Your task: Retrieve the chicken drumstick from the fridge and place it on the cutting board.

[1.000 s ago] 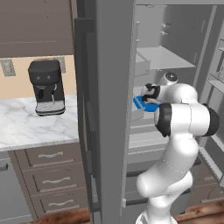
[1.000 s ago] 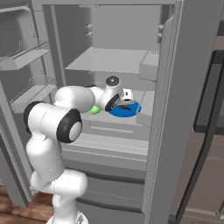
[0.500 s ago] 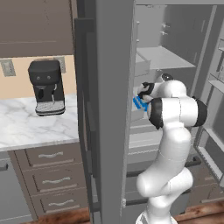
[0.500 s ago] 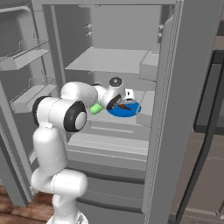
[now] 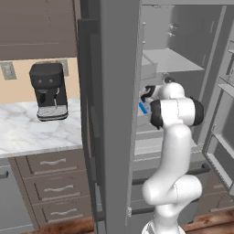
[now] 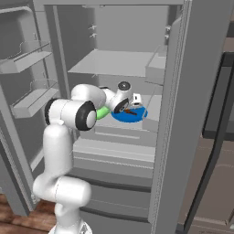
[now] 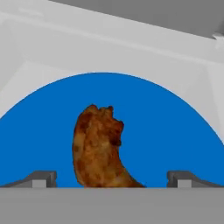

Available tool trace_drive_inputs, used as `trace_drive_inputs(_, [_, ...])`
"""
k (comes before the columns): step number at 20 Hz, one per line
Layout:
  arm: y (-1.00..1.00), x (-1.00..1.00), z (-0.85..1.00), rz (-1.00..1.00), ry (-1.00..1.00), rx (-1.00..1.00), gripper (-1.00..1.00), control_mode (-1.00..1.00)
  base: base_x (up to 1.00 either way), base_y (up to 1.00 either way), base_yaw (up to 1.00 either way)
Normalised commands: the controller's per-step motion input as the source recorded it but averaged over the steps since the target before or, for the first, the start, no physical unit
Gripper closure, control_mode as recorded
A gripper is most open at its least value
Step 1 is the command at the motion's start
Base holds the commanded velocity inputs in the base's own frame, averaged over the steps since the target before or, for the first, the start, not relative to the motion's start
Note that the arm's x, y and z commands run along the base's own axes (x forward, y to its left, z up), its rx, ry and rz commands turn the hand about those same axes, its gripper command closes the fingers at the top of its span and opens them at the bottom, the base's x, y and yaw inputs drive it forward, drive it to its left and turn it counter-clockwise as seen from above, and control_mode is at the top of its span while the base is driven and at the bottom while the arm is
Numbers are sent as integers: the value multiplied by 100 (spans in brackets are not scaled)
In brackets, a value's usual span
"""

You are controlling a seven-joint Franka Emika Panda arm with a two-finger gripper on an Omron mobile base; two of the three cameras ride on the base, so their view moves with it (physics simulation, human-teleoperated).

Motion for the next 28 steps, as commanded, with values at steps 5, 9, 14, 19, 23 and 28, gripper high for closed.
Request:
trace_drive_inputs(5, [0,46,-20,6,7,0,-100,-100,0,0,0])
trace_drive_inputs(9, [0,36,-21,5,8,0,-100,-100,0,0,0])
trace_drive_inputs(14, [0,11,-31,2,10,0,-100,-100,0,0,0])
trace_drive_inputs(19, [0,-3,-21,0,0,0,100,-100,0,0,0])
trace_drive_inputs(23, [-3,-34,-34,0,-2,6,100,-100,0,0,0])
trace_drive_inputs(28, [0,-33,-28,0,-7,6,100,-100,0,0,0])
